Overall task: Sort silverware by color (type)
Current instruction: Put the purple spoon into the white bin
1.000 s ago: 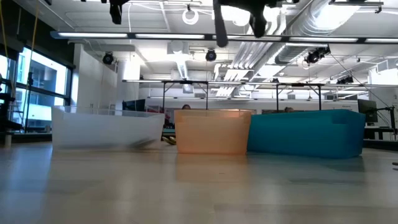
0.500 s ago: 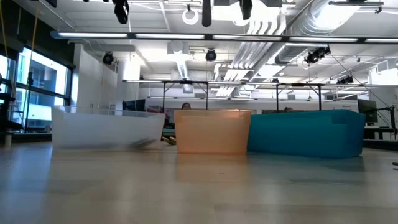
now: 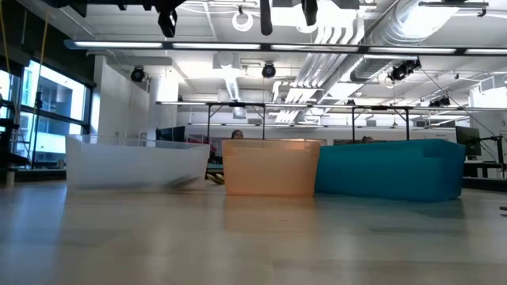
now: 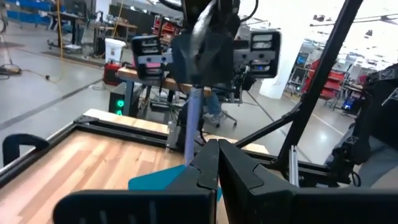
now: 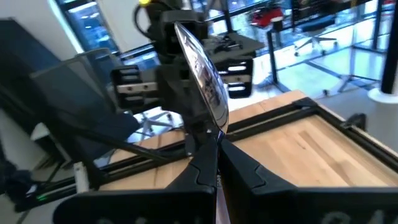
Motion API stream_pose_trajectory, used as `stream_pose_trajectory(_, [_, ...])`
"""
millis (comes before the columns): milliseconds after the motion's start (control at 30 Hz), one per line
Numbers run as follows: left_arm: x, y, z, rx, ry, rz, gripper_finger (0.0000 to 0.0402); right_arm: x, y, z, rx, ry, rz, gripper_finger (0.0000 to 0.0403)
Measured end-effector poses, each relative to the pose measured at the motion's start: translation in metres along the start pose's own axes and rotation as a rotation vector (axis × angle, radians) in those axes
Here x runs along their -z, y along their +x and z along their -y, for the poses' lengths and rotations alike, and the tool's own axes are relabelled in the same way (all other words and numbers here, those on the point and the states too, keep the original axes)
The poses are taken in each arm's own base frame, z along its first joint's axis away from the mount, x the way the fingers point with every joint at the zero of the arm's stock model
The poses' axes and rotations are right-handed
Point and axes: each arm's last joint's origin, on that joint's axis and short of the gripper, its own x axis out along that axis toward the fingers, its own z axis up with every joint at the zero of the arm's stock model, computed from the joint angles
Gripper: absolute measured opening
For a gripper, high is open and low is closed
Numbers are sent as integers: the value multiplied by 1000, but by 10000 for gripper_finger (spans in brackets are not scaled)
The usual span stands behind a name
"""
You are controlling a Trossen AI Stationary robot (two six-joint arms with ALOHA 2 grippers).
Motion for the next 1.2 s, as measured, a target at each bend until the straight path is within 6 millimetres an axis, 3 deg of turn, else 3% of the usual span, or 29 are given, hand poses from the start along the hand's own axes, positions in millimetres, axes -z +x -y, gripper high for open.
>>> stream_pose_trajectory(433, [5,9,1,-142,25,32,0,-2,0,-2,-77,-45,2,0])
stream_pose_trajectory(1200, [6,9,1,-129,104,16,3,-2,0,-2,-69,-34,4,0])
